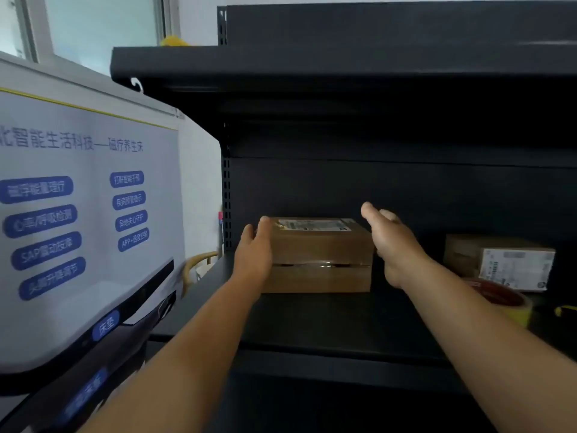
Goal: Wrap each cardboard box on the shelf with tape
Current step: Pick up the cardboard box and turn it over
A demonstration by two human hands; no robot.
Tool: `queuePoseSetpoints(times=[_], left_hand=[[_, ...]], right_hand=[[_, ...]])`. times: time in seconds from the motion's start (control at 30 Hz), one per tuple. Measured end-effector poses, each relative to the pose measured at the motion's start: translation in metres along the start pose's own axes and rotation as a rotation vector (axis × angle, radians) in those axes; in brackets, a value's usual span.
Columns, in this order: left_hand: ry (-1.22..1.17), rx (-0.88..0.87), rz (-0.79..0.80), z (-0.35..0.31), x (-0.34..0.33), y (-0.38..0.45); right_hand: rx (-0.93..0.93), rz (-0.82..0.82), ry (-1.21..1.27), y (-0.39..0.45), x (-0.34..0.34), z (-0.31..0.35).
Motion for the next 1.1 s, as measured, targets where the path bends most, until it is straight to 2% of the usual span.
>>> queuePoseSetpoints(times=[0.2,0.33,0.57,0.83,1.1], left_hand=[[0.008,-0.021,0.012,0.013,-0.007,0.004],[-0.008,-0.076,0.027,0.009,-0.008,0.0],[-0.11,-0.14,0.111,0.008,-0.008,0.001],[-0.104,-0.29,0.212,-0.006,-0.015,-0.004],[-0.085,-0.311,0.122,-0.007,-0.008,-0.005]], right_hand=[[-0.078,0.016,-0.071,0.023,-0.005,-0.026],[-0.023,0.0,-0.042,0.026,-0.002,-0.024],[0.111,-0.139,0.044,0.026,0.013,-0.035],[0.175,-0.127,0.152,0.028,0.019,-0.042],[0.263,-0.156,0.286,0.019,0.023,-0.034]])
Point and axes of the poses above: each hand's wrist, its own y-axis towards the middle knuckle, its own x-axis out of the back of the hand, z = x × y, the point moved 9 cm from there along y, towards the middle knuckle, and after that the axes turned 12 degrees about z, right-handed, at the moved point
